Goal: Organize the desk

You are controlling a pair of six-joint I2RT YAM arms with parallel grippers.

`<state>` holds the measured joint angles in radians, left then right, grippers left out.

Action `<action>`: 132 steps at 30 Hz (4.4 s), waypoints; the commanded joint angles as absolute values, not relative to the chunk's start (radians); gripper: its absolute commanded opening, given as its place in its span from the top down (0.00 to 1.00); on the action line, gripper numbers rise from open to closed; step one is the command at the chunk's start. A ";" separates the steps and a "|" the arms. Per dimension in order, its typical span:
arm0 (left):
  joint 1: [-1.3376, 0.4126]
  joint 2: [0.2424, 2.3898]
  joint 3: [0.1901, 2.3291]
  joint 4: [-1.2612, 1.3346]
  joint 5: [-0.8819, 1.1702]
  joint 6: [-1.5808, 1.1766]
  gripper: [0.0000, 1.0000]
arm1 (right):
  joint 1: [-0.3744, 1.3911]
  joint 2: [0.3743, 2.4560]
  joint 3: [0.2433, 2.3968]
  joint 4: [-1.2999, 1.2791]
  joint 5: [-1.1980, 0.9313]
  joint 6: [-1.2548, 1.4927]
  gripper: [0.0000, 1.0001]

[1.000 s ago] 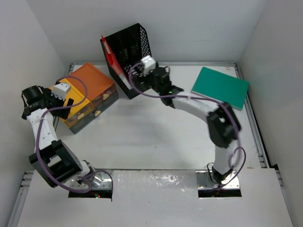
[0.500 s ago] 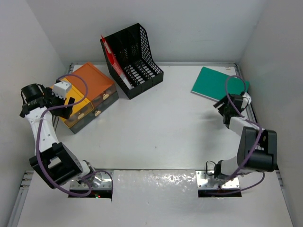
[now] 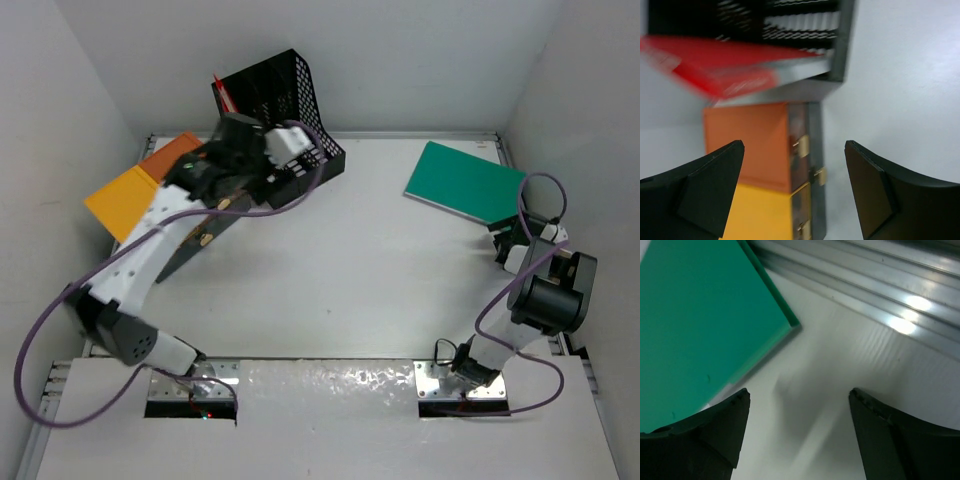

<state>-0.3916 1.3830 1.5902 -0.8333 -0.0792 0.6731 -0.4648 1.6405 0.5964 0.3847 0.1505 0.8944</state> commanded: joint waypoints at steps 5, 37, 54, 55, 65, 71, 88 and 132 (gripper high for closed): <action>-0.650 1.698 1.824 -0.991 -0.221 0.571 0.20 | -0.483 1.690 0.670 0.501 0.178 0.760 0.23; -0.761 2.188 2.017 -0.775 -0.106 0.583 0.20 | -0.546 2.028 0.887 0.669 -0.258 0.744 0.71; -0.779 2.263 1.982 -0.543 -0.265 0.673 0.20 | -0.534 1.964 0.744 0.732 -0.456 0.822 1.00; -0.799 2.267 1.977 -0.513 -0.270 0.690 0.20 | -0.531 1.947 0.724 0.732 -0.463 0.818 1.00; -0.957 2.341 1.770 0.075 -0.332 1.098 0.17 | -0.525 1.741 0.427 0.830 -0.509 0.865 1.00; -0.977 2.462 1.939 0.169 -0.307 1.108 0.16 | -0.554 1.651 0.457 0.702 -0.476 0.816 0.94; -0.924 2.474 1.916 0.138 -0.293 1.042 0.16 | -0.607 1.920 0.762 0.793 -0.566 0.951 0.45; -0.907 2.494 1.997 0.236 -0.108 1.223 0.07 | -0.517 1.803 0.712 0.664 -0.649 0.948 1.00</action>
<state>-0.9024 2.4790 1.9163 0.1467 -0.1944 1.1584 -0.5259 1.9301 0.7624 0.6865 -0.6178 0.9970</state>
